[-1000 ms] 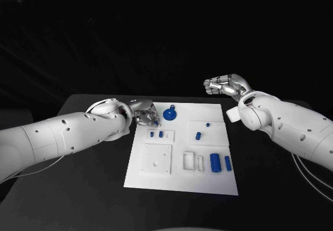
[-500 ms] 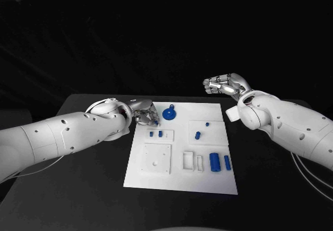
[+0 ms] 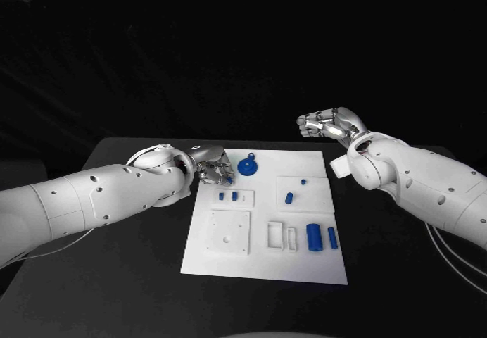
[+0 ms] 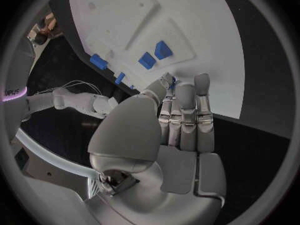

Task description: Assemble the parts on the task board

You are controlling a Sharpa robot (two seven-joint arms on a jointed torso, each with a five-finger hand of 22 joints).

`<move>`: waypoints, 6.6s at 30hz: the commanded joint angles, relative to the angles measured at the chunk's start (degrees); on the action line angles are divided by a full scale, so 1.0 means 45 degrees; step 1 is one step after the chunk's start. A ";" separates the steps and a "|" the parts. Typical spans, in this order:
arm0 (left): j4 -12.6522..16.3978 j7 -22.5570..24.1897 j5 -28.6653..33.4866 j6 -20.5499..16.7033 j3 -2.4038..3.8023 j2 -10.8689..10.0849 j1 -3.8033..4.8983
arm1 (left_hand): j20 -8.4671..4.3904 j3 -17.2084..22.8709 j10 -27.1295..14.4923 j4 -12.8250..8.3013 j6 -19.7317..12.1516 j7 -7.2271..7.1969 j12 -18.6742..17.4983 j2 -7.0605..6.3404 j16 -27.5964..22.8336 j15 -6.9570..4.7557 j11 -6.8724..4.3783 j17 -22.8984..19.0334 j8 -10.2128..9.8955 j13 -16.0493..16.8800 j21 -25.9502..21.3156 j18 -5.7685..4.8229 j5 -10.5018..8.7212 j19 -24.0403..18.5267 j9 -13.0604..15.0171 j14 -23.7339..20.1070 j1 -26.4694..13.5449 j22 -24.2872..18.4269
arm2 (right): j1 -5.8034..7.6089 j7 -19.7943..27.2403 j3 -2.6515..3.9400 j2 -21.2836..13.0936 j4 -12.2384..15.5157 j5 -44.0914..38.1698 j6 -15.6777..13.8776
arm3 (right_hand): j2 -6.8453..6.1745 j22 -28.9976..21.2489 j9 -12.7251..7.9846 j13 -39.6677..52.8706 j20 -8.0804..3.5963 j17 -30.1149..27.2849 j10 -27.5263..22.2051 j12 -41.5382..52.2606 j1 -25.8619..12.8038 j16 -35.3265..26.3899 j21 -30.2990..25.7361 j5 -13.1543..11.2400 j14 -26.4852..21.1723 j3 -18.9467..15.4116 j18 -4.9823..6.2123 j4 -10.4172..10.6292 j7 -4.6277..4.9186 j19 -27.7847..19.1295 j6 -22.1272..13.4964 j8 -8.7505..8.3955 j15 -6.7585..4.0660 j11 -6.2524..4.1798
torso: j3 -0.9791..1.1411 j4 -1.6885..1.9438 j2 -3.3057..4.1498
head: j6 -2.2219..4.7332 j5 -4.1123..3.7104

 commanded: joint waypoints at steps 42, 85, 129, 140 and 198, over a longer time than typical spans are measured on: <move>-0.0112 -0.0408 0.0004 0.0911 0.0008 0.0271 -0.0062 | -0.0063 0.0019 0.0015 -0.0132 0.0080 0.0037 -0.0045 0.0072 -0.0098 0.0028 0.0021 0.0011 0.0036 0.0018 0.0112 0.0105 -0.0017 -0.0069 0.0003 -0.0007 0.0047 0.0250 | -0.0004 0.0100 0.0006 0.0002 0.0025 -0.0052 0.0169 | -0.0003 -0.0014 -0.0015 -0.0018 0.0016 -0.0019 -0.0039 -0.0027 -0.0028 -0.0040 -0.0008 0.0030 0.0010 0.0016 0.0249 0.0043 -0.0009 -0.0042 0.0011 -0.0050 -0.0019 -0.0023 | 0.0010 0.0005 0.0001 | -0.0032 -0.0041; -0.0598 -0.0338 0.0071 0.0656 -0.0152 0.0396 -0.0256 | 0.0369 0.0864 -0.2116 -0.0234 -0.2295 0.0079 -0.0052 -0.0640 -0.0426 0.0503 0.0726 -0.0190 0.0013 -0.0006 0.0071 0.0513 -0.0114 -0.0278 -0.0069 -0.0202 -0.0161 0.0232 | -0.0004 0.0101 0.0006 -0.0051 0.0061 -0.0071 0.0112 | -0.0024 -0.0023 -0.0019 -0.0019 0.0026 -0.0023 -0.0090 -0.0031 -0.0016 -0.0046 -0.0025 0.0015 -0.0074 0.0008 0.0240 0.0000 0.0002 -0.0147 -0.0071 -0.0057 -0.0004 -0.0006 | -0.0004 0.0011 -0.0003 | -0.0053 -0.0097; -0.0554 0.3176 1.4553 -0.1782 0.1097 -0.1141 0.0037 | 0.1089 -0.1521 -0.2969 0.1156 -0.2329 0.0501 0.0014 -0.0496 -0.8891 0.1146 0.1055 -0.3308 0.0046 0.0006 -0.3552 -0.0232 -0.0840 -0.2010 -0.0060 -0.1403 -0.0625 -0.4464 | -0.0606 -0.3147 0.0007 -0.1819 0.3264 -1.1172 0.2184 | -0.0696 0.3168 0.0101 0.0025 -0.3189 0.8212 0.2902 0.0021 0.1178 0.7297 0.5693 -0.3530 0.6167 0.2405 0.0490 -0.2814 -0.0754 0.8060 0.2552 0.0001 -0.2828 -0.1423 | -0.0129 -0.0033 -0.0181 | 0.0524 -0.0829; 0.0183 0.3888 1.4309 0.0890 0.1144 -0.1506 0.0057 | 0.1856 -0.4009 -0.2565 0.0664 -0.2496 0.0554 -0.0012 0.0501 -1.3150 0.1882 0.1164 -0.4527 0.0053 0.0000 -0.3447 -0.0272 -0.1012 -0.2946 -0.0060 -0.1784 -0.0150 -1.0560 | -0.0983 -0.4153 -0.0024 -0.1928 0.4072 -1.3732 0.2318 | -0.1410 0.4519 0.0107 0.0012 -0.3083 0.8834 0.2703 -0.0030 0.0784 0.8129 0.6649 -0.5082 0.6036 0.4147 0.0465 -0.2544 -0.0791 0.7744 0.2734 0.0013 -0.2709 -0.1385 | -0.0253 0.0028 -0.0248 | 0.0464 -0.0916; 0.0624 0.3667 1.4432 0.1111 0.1143 -0.1460 0.0058 | 0.1670 -0.4118 -0.2373 0.0477 -0.2546 0.0801 -0.0009 0.0681 -1.3116 0.1723 0.1165 -0.4588 0.0064 -0.0002 -0.2326 -0.0397 -0.0706 -0.2503 -0.0053 -0.1211 -0.0304 -1.3989 | -0.1178 -0.5251 -0.0616 -0.1349 0.4040 -1.5271 0.2924 | -0.1916 0.8195 0.0127 0.0077 -0.3422 0.8954 0.4493 -0.0012 0.1510 0.8603 0.6858 -0.6483 0.5910 0.8841 0.0480 -0.2251 -0.1074 0.7197 0.4275 0.0021 -0.3051 -0.1862 | -0.0208 0.0004 -0.0237 | 0.0117 -0.0739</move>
